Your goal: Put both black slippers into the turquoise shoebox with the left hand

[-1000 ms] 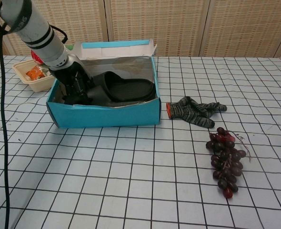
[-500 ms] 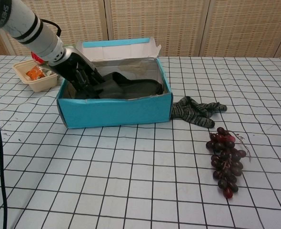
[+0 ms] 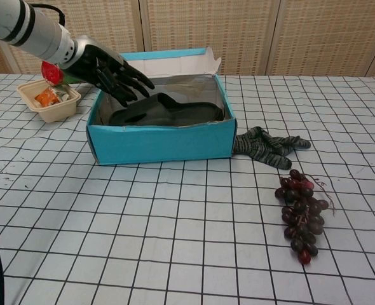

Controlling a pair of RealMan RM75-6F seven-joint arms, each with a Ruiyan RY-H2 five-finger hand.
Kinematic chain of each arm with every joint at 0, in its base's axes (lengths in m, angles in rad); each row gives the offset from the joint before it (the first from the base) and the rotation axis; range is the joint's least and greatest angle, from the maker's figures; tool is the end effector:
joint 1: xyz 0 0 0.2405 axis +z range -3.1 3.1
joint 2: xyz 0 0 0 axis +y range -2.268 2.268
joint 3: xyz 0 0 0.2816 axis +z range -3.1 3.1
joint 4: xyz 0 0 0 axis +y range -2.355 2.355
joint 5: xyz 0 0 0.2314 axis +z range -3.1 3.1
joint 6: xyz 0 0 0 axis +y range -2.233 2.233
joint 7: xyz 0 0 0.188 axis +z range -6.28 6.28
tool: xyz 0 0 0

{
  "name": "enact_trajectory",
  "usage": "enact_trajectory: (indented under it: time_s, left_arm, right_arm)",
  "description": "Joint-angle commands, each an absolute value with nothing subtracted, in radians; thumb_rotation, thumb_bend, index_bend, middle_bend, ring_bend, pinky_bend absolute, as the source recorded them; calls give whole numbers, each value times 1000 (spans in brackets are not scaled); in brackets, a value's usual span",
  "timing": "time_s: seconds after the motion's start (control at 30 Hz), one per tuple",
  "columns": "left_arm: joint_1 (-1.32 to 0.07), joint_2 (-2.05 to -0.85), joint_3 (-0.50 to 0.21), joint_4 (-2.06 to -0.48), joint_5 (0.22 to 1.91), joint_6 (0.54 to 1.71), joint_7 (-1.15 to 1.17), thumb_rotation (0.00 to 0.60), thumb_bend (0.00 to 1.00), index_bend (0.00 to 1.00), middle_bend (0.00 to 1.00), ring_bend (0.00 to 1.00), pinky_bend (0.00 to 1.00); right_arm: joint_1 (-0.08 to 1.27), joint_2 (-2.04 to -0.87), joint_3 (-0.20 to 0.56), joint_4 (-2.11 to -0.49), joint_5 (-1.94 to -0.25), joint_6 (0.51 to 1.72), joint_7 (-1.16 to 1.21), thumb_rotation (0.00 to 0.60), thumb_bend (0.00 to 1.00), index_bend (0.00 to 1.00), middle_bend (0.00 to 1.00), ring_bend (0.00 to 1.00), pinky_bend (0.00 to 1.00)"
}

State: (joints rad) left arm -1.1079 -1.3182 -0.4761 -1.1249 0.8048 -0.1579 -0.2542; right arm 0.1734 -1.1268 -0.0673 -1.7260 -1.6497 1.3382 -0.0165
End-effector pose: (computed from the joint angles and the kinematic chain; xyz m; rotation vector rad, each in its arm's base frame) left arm -0.0898 0.5329 0.0103 -1.8681 -1.8189 -0.7010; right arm -0.2906 -0.2172 0.0835 1.6978 -1.0460 0.9466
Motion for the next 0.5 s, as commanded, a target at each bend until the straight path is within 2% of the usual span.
enact_trajectory:
  time_s: [0.03,0.17,0.27,0.37,0.4,0.5]
  left_arm:
    - [-980,-1248,-563,-1308,880,28,-182,600,497,0,0,0,86]
    - [-823,-1180,-601,-1504,1011,264,-137,600,497,0,0,0,84]
    - [-644,-1128,-570,-1666,1198,515,-117,600,497,0,0,0,78]
    - [-440,-1093,-453,-1744,1436,811,-114,600,482,0,0,0,54]
    - [-362,-1095,-390,-1734,1530,939,-115,600,480,0,0,0,50]
    - [-190,-1140,-252,-1641,1675,1235,-117,600,476,0,0,0,32]
  right_arm:
    - [173,-1126,-68,-1733,-1654,1340,-26,600,156,0,0,0,0]
    - [172,-1131,-70,-1739,-1659,1340,-41,600,156,0,0,0,0]
    - [166,-1146,-64,-1733,-1654,1349,-79,600,156,0,0,0,0]
    - [157,-1177,-54,-1717,-1639,1359,-125,600,156,0,0,0,0]
    - [152,-1195,-47,-1704,-1626,1364,-155,600,156,0,0,0,0]
    - [135,-1250,-24,-1669,-1586,1387,-252,600,156,0,0,0,0]
